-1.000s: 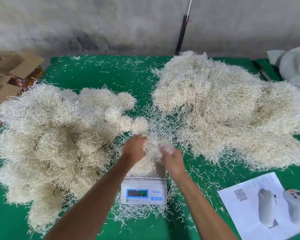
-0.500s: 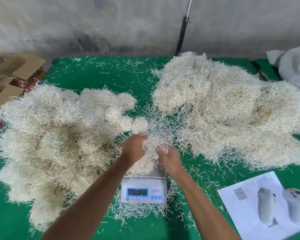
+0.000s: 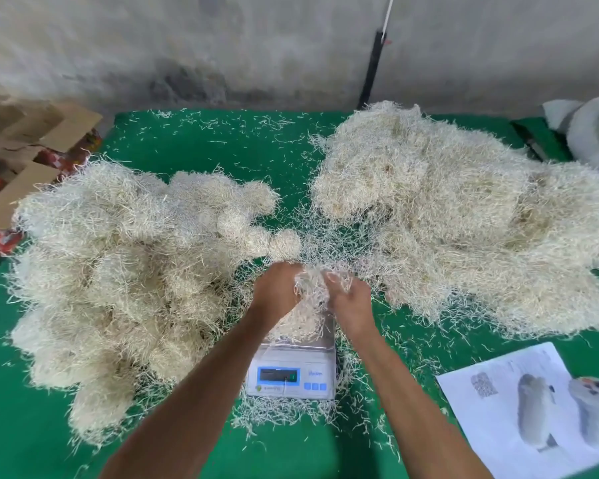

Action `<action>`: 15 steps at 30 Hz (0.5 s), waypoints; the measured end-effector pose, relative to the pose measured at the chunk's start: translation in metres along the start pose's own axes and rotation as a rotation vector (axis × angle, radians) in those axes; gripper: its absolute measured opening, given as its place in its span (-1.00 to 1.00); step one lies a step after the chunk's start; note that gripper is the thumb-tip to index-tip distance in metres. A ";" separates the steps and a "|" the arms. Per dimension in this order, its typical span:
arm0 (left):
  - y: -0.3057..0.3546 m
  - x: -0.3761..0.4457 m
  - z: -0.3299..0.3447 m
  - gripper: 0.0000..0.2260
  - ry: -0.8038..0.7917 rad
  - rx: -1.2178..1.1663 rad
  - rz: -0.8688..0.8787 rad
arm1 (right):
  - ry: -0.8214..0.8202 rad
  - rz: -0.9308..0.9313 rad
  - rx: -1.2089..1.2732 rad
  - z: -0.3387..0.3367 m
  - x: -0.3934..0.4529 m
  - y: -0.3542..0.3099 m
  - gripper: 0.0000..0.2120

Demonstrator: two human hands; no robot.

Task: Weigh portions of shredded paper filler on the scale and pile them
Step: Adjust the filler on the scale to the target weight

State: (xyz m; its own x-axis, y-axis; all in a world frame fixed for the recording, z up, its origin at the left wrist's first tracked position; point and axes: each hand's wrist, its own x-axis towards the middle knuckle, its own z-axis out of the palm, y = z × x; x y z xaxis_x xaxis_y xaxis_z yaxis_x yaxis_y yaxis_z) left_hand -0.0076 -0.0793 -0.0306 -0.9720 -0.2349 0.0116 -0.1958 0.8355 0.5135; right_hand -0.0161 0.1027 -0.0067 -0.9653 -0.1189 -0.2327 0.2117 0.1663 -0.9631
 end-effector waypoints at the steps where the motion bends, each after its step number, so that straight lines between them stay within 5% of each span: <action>1: -0.006 0.000 -0.003 -0.45 -0.005 0.002 -0.032 | 0.049 0.023 0.024 -0.008 0.001 -0.003 -0.67; 8: -0.002 -0.009 -0.001 -0.46 -0.033 -0.020 -0.107 | 0.073 0.117 0.197 -0.011 0.004 -0.012 -0.25; 11: -0.002 -0.015 0.003 -0.46 -0.017 0.033 -0.067 | 0.006 0.168 0.412 0.006 0.009 -0.025 -0.64; 15: -0.007 -0.025 0.009 -0.45 -0.023 0.063 -0.089 | -0.076 0.162 0.420 0.018 0.008 -0.038 -0.69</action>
State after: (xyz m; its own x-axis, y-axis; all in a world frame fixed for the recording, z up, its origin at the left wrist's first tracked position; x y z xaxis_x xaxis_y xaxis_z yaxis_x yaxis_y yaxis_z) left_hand 0.0165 -0.0748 -0.0417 -0.9530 -0.2985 -0.0518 -0.2885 0.8417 0.4563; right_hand -0.0294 0.0778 0.0252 -0.9038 -0.1984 -0.3791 0.4181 -0.2211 -0.8811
